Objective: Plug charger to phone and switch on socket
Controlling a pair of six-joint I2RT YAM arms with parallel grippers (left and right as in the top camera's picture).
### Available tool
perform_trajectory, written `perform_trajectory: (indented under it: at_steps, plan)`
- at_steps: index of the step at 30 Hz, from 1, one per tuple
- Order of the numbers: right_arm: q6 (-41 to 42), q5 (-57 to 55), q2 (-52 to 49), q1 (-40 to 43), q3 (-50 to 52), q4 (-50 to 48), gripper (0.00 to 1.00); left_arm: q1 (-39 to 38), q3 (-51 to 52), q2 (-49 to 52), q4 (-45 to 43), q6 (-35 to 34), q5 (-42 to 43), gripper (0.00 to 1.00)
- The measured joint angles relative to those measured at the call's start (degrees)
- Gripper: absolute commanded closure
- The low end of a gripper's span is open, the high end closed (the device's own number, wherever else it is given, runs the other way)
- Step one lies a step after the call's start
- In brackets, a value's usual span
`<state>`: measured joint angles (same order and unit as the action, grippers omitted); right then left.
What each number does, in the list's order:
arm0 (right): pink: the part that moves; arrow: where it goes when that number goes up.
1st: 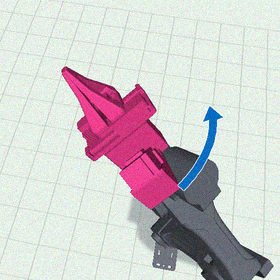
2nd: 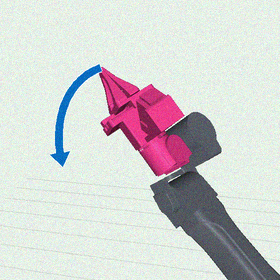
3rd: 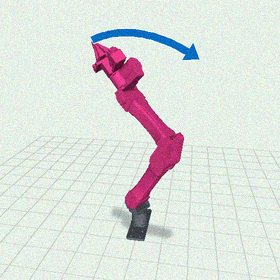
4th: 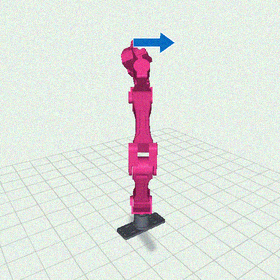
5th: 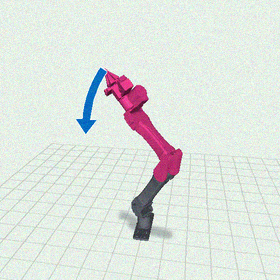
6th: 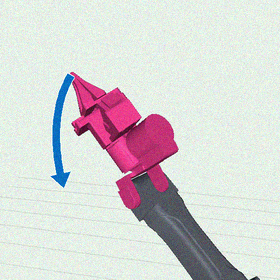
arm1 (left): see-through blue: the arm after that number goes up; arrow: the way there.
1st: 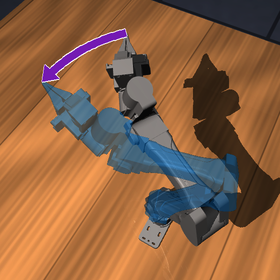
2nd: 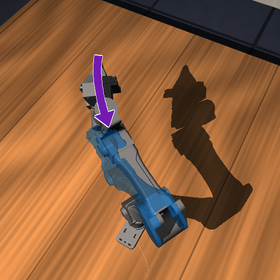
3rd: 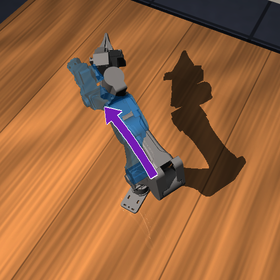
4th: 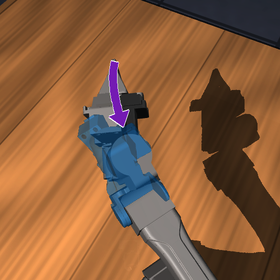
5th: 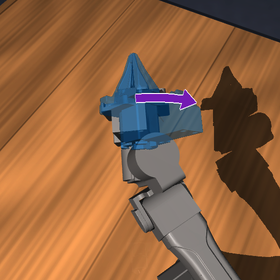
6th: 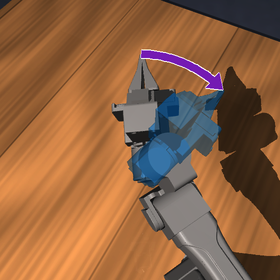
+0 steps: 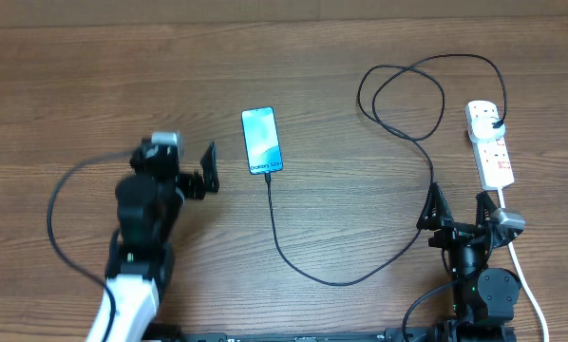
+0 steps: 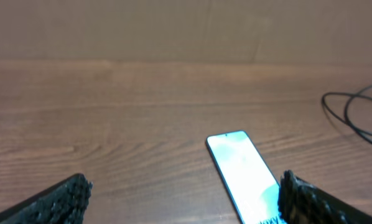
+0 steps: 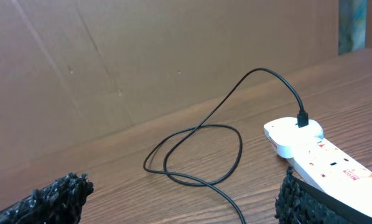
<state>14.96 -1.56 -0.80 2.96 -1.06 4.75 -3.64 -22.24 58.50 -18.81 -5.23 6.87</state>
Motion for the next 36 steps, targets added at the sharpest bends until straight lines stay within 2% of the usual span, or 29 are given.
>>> perform_trajectory:
  at_steps: [6,13,20,29,36]
  plan:
    - [0.02,-0.02,0.00,0.00,0.00,0.00,0.00,1.55,12.22,-11.56,-6.58,1.66,0.85,0.00]
    - [0.02,0.02,0.00,0.00,0.00,0.00,0.00,1.81,20.59,-22.47,-6.60,2.75,-0.09,0.00]
    - [0.00,0.00,0.00,-0.02,0.00,-0.02,0.00,1.81,21.73,-30.93,1.22,2.91,-1.64,0.01]
    - [0.00,0.00,0.02,0.00,0.00,-0.04,0.00,1.81,21.75,-42.95,21.79,2.93,-2.38,0.01]
    - [0.02,0.02,0.02,-0.02,0.00,0.00,0.00,1.81,21.77,-48.96,22.73,2.93,-2.62,0.00]
